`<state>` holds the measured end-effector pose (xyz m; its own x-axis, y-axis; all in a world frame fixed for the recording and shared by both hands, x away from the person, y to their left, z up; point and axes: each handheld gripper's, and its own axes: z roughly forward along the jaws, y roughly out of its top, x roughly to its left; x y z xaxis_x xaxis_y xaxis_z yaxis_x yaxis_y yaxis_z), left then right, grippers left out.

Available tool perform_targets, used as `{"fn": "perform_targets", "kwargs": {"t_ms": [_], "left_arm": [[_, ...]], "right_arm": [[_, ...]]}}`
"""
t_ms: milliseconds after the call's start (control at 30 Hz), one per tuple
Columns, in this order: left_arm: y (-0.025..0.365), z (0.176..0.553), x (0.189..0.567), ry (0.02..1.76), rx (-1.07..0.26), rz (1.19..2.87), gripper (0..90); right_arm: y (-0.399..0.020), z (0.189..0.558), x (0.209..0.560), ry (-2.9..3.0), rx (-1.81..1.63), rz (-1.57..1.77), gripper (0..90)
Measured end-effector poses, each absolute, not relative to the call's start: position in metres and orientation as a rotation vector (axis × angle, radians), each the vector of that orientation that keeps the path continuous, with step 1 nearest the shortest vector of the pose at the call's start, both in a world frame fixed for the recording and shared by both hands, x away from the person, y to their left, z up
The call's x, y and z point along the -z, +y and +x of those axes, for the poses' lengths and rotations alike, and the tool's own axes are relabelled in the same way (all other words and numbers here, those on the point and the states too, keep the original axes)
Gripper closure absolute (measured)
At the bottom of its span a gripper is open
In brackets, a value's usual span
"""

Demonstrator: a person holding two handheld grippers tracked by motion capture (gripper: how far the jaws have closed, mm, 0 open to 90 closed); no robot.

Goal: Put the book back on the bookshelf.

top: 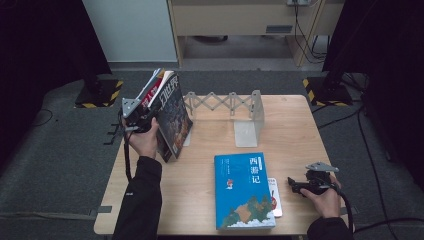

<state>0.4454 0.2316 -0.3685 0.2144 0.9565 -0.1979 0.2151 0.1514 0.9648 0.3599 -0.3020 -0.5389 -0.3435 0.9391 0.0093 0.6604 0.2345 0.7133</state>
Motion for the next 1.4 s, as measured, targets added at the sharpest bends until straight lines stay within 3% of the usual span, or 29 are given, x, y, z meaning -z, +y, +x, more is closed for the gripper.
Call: {"fn": "perform_targets", "kwargs": {"t_ms": [300, 633, 933, 1400], "left_arm": [[0.234, 0.451, 0.381, 1.267, -0.874, 1.291, 82.1], [0.244, 0.441, 0.379, 1.290, -0.851, 1.321, 79.8], [0.252, 0.423, 0.380, 1.234, -0.851, 1.341, 64.1], [0.262, 0.392, 0.381, 1.189, -0.815, 1.362, 53.7]], "right_arm": [[-0.302, 0.360, 0.539, 2.098, -0.884, 1.459, 5.5], [-0.302, 0.360, 0.539, 2.095, -0.885, 1.463, 5.4], [-0.302, 0.360, 0.539, 2.094, -0.883, 1.465, 5.4], [-0.301, 0.359, 0.535, 2.109, -0.872, 1.461, 14.3]]}}
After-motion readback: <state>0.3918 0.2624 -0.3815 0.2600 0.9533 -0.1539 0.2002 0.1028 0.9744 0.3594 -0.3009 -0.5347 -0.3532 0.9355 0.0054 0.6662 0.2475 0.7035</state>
